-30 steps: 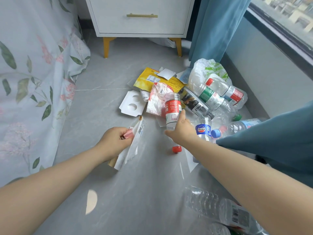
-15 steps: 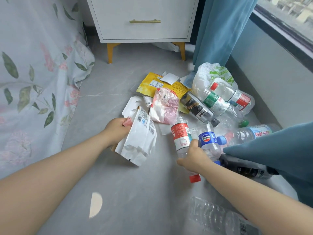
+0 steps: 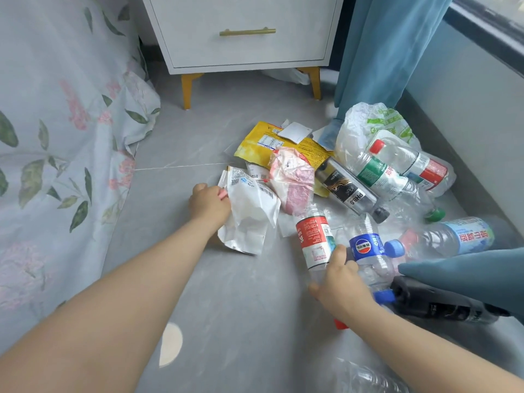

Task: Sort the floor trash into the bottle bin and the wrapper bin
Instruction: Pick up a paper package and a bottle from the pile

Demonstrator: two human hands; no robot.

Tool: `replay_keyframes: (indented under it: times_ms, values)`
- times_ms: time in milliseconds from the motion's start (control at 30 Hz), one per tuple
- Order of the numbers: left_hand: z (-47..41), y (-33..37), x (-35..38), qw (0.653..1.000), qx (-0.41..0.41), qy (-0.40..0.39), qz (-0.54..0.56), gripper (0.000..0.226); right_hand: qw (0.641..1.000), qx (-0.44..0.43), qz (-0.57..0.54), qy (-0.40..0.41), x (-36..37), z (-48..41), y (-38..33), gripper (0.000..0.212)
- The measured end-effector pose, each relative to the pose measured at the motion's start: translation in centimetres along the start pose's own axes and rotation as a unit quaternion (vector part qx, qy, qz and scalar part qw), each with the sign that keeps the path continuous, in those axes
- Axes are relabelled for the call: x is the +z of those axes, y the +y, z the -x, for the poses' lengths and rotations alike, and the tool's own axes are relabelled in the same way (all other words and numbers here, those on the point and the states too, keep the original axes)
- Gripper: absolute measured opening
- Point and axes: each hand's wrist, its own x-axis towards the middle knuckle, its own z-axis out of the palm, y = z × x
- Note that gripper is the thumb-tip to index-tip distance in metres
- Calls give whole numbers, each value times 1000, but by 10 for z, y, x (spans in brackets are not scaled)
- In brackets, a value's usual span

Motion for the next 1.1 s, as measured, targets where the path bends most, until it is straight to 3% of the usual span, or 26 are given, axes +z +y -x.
replay_keyframes:
  times_ms: [133, 233, 267, 367, 533, 633, 767, 900, 1100]
  values:
    - [-7, -7, 3, 997, -28, -49, 56, 37, 1000, -4, -1, -1, 0, -2, 1, 91]
    - [-11, -17, -3, 985, -62, -68, 147, 20, 1000, -3, -1, -5, -1, -3, 1, 91]
    - [-15, -24, -3, 978, -74, -75, 181, 10, 1000, -6, 2, -5, -1, -3, 2, 92]
    - [-14, -28, -11, 951, -102, -129, 263, 33, 1000, -8, 5, -10, -2, -4, 3, 94]
    - [-8, -18, -13, 893, -142, -165, 394, 24, 1000, -7, -5, -9, -2, -6, 2, 92]
    - [-6, -14, -11, 893, -138, -165, 395, 31, 1000, -5, -3, -11, -3, -6, 0, 91]
    - [-14, -21, -1, 939, -115, -135, 295, 78, 1000, -5, 1, -11, -3, -6, 0, 91]
    - [-13, -13, 6, 964, -122, -119, 205, 60, 1000, -6, 0, -11, -4, -7, 1, 91]
    - [-13, -10, 19, 943, -164, -131, 257, 46, 1000, -11, 3, -9, -4, -7, 1, 91]
